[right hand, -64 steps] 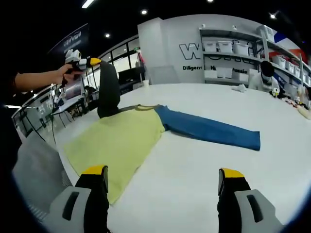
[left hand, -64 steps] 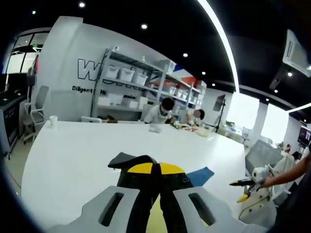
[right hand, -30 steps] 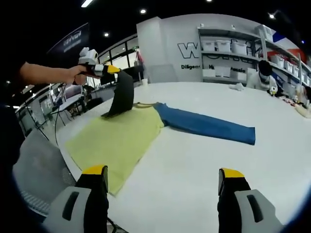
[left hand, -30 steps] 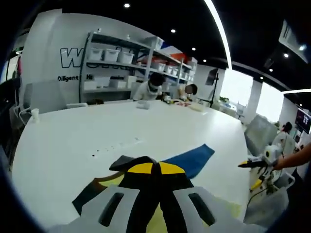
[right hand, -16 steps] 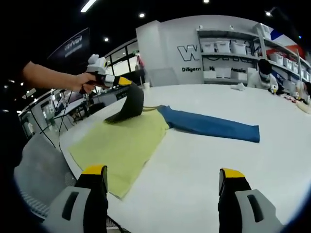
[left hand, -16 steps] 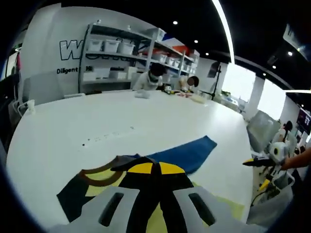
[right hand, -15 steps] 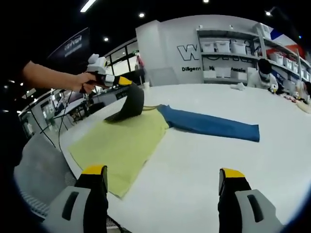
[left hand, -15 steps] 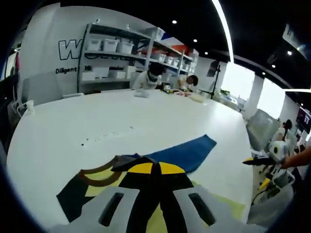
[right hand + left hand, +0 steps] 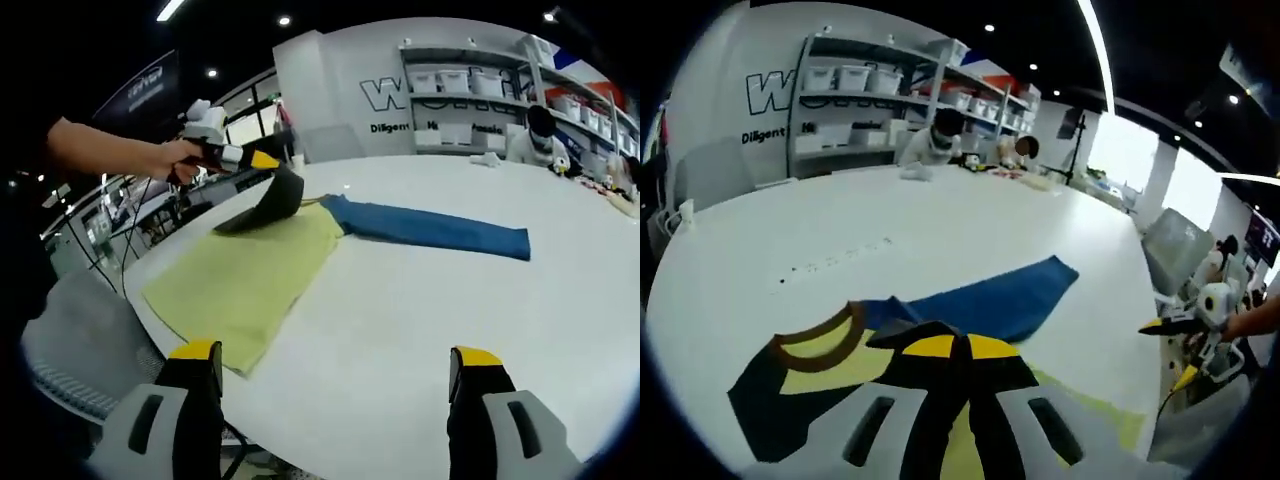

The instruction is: Fold the garment on the visible template until the final outline fits inside the template.

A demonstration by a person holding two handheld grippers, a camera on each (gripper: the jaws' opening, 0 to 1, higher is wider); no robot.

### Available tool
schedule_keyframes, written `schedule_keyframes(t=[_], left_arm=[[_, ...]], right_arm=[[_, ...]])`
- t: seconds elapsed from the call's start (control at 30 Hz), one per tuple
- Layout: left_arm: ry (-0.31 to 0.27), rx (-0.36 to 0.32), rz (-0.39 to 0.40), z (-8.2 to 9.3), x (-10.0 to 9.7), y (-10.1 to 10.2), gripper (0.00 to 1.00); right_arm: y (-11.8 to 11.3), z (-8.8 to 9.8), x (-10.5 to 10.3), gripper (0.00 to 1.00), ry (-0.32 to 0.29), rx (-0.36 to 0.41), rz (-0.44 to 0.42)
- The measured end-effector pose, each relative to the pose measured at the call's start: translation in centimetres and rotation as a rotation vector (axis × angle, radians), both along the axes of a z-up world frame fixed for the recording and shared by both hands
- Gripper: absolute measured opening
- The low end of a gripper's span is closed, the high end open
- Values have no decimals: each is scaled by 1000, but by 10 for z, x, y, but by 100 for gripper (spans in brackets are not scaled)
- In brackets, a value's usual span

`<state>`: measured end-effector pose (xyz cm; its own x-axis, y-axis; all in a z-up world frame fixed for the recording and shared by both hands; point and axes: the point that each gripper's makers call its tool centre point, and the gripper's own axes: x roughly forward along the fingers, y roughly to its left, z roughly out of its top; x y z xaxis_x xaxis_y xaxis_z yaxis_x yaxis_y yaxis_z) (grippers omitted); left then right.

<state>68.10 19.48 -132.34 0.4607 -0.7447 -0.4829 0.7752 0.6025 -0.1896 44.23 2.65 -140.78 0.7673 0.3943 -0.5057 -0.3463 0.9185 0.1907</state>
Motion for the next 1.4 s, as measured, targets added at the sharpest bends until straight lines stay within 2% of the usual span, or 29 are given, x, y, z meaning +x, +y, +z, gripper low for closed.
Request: schedule_keyframes(t=[0.13,0.23,0.3,0.37,0.53,0.57,0.67,0.73,0.83,0.97,1.03,1.1,1.17,1.3,1.4], left_arm=[[-5,13,-1,-3,3,-5,3],[37,-32,28,0,6,-7,4],[33,-27,25,2,7,-5,5],[-8,3,4,3,8,0,4],[7,17,22,-1,9,17,2],[12,32,40,-6,11,23,2],[77,78,87,-29,12,36,1],[105,134,90,-46,7,40,0],[95,130,64,-54,0,34,1],[95,165,26,-66,0,33,3],[97,173,12,-69,-4,32,3],[107,174,22,-71,-5,32,6],[140,156,41,-75,-4,30,10],[151,144,43,-80,-2,26,17],[194,148,80,-92,4,30,20]], right_arm=[[2,-2,1,90,4,4,0],[4,1,3,90,-3,10,1],[4,2,4,90,-5,6,1],[3,3,5,90,-7,8,-1],[3,4,8,90,-11,7,-2],[4,4,9,90,-11,7,-2],[5,8,10,90,-18,12,-6],[4,9,11,90,-24,14,-14],[3,5,8,90,-16,16,-19],[3,-6,2,90,19,2,-8],[1,-6,3,90,20,4,-17],[0,-4,5,90,11,23,-35],[-2,-4,5,90,11,20,-42],[-3,-6,5,90,14,33,-57],[-3,-10,2,90,21,40,-70]])
